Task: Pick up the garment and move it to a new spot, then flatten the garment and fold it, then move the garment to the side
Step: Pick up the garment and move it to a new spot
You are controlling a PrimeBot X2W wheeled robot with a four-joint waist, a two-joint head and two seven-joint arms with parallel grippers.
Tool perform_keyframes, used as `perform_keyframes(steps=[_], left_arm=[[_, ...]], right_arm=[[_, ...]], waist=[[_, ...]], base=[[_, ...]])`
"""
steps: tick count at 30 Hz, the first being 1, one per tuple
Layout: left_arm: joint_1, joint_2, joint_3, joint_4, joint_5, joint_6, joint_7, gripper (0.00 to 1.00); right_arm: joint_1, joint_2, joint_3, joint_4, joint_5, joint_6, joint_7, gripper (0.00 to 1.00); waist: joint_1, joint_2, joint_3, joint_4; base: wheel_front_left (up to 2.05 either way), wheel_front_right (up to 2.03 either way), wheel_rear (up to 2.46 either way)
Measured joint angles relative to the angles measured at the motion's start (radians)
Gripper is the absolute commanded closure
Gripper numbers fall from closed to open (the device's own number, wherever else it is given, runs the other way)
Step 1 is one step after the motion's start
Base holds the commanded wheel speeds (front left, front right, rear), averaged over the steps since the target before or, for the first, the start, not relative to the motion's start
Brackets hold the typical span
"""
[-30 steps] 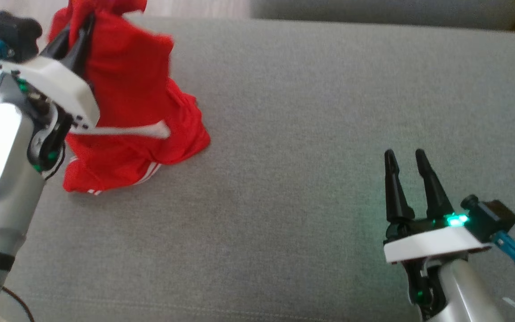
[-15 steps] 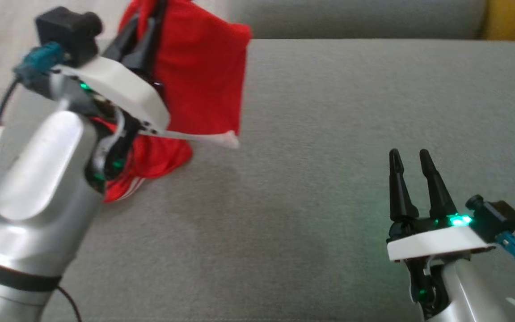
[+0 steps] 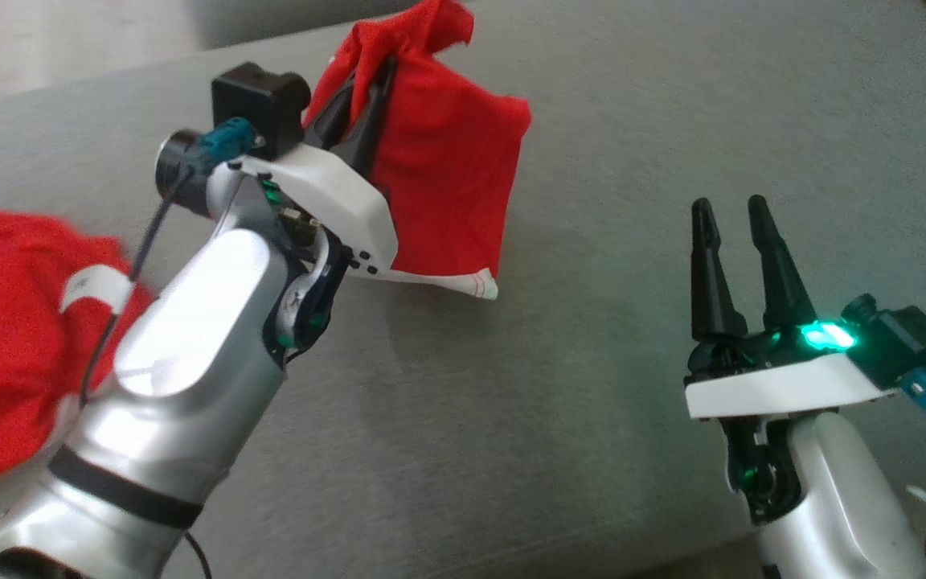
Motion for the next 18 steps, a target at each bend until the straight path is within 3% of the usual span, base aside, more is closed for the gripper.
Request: perform_keyframes(steps=[5, 6, 7, 12, 18], left_arm=[[-0.041, -0.052, -0.013, 0.178, 0.015, -0.009, -0.039, 1.00], [-0.057, -0.066, -0.021, 0.219, 0.019, -0.009, -0.046, 0.87], [-0.072, -0.080, -0.027, 0.255, 0.027, -0.012, -0.064, 0.00], [-0.104, -0.143, -0.030, 0.383, 0.032, -0.040, -0.158, 0.00], [-0.102, -0.139, -0.002, 0.419, 0.040, -0.053, -0.202, 0.00]], right_arm=[[-0.012, -0.001, 0.002, -0.010, 0.010, 0.000, 0.000, 0.00], [-0.012, -0.001, 0.002, -0.010, 0.011, 0.000, 0.000, 0.00], [-0.012, -0.002, 0.001, -0.010, 0.011, 0.000, 0.000, 0.00], [-0.012, -0.001, -0.016, -0.009, -0.003, 0.000, 0.000, 0.00], [-0.011, 0.000, -0.028, -0.001, -0.064, 0.000, 0.000, 0.00]], waist=[[0.0000, 0.0000, 0.047, -0.101], [0.0000, 0.0000, 0.057, -0.115], [0.0000, 0.0000, 0.067, -0.126], [0.0001, 0.0000, 0.089, -0.135], [0.0000, 0.0000, 0.060, -0.064]], base=[[0.00, 0.00, 0.00], [0.00, 0.00, 0.00], [0.00, 0.00, 0.00], [0.00, 0.00, 0.00], [0.00, 0.00, 0.00]])
